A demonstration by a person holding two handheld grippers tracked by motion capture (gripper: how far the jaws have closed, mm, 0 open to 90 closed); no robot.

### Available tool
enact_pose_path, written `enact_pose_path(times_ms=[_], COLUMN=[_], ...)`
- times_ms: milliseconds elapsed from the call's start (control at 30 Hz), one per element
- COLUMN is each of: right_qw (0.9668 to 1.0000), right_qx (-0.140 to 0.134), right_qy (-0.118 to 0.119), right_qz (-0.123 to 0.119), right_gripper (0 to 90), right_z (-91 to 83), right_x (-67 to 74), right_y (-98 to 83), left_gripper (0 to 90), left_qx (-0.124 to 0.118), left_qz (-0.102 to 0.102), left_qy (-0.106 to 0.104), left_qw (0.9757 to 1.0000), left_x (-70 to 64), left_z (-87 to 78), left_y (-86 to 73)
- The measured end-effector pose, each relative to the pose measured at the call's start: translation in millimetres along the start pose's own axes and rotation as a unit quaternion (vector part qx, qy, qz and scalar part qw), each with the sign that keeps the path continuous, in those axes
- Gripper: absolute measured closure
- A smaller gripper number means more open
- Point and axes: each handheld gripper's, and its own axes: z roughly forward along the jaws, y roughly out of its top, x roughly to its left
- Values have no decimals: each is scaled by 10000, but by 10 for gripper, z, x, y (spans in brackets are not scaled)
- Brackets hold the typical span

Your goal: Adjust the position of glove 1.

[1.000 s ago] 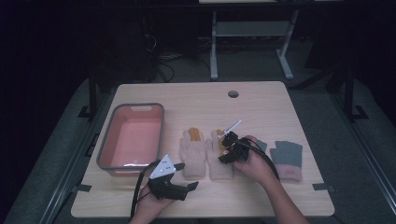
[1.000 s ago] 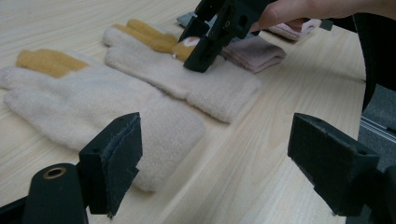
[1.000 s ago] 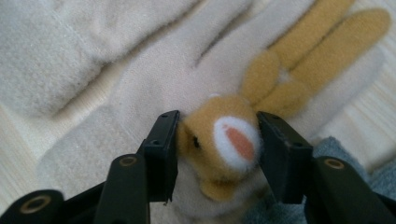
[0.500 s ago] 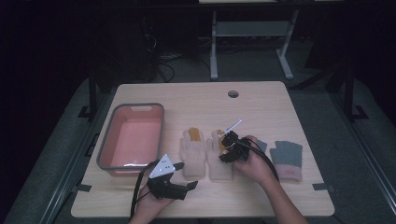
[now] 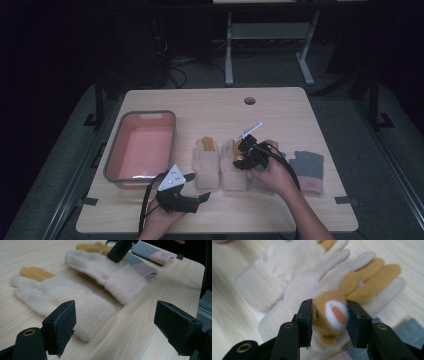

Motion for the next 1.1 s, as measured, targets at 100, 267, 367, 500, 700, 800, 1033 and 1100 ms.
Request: enact_pose_path(times_ms=[100, 267, 367, 500, 700, 800, 1033, 1100], right_qw=[10000, 9996, 9994, 9990, 9984, 9977, 9975, 9976], right_qx=[-86, -250, -272, -273, -223, -122, -111, -67], right_qy=[25, 71, 67, 123, 222, 157, 193, 200], right_qz=[10, -121, -206, -323, -460, -653, -673, -653], right_gripper=[590, 590, 589, 589, 588, 588, 588, 586], right_z=[-62, -174, -167, -111, 27, 119, 185, 240], right_x=[24, 122, 160, 233, 348, 418, 454, 458], right_y=[35, 188, 253, 382, 555, 628, 683, 697], left_gripper=[179, 178, 178, 177, 177, 177, 177, 177], left_qx=[8, -52, -42, -67, -97, -95, -96, -57], left_qz=[-10, -44, -44, -72, -89, -128, -125, -103], left_qy=[12, 67, 77, 78, 92, 94, 94, 99], left_qw=[10000, 10000, 10000, 9999, 9999, 9998, 9998, 9999], left_x=[0, -10, -6, -3, 12, 15, 10, 15], left_z=[-5, -4, -12, -19, -37, -39, -34, -35], left_y=[0, 3, 1, 2, 11, 10, 12, 13])
